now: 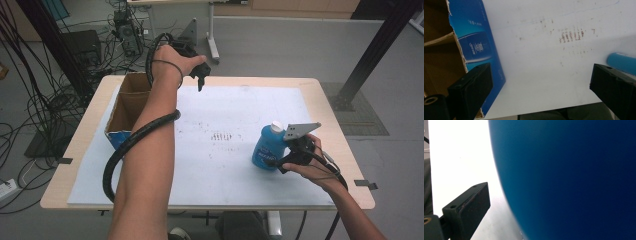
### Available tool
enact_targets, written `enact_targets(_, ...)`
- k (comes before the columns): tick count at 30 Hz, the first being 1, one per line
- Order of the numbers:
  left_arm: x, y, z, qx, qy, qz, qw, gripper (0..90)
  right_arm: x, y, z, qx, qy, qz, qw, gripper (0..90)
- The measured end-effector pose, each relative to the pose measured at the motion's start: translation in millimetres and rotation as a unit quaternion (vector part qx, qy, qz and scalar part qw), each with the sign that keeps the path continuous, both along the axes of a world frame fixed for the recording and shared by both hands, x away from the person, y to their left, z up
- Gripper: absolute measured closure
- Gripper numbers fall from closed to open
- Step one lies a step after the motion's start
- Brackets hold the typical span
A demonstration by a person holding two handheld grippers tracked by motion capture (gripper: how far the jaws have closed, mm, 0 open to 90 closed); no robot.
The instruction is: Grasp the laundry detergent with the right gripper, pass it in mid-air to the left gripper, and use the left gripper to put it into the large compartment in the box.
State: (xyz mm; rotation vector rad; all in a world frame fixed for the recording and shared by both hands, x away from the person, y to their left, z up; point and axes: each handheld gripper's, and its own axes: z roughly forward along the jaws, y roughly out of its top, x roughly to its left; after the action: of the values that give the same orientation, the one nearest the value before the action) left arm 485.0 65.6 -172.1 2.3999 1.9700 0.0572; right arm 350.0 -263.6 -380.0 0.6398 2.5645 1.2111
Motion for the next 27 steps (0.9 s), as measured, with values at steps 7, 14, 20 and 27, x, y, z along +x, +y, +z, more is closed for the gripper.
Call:
enact_targets(7,0.1,-0.9,0.3,0.0,0.0,0.0,1.0,5.2,0.2,0.2,0.8,0.0,-0.001,-0.001,1.0,2.4)
enact_targets(14,-0.6,-1.0,1.3,0.002,0.0,-0.002,1.0,5.2,-0.3,1.1,1.3,-0.002,-0.001,0.001,1.0,2.4)
enact_targets(20,-1.1,-2.5,1.7,0.001,-0.001,-0.003,1.0,5.2,-0.5,0.6,2.6,-0.001,-0.001,0.001,1.0,2.4)
enact_targets(27,-1.0,-3.6,1.3,0.002,-0.002,-0.003,1.0,5.3,-0.5,0.0,2.5,-0.001,-0.001,0.0,1.0,2.4)
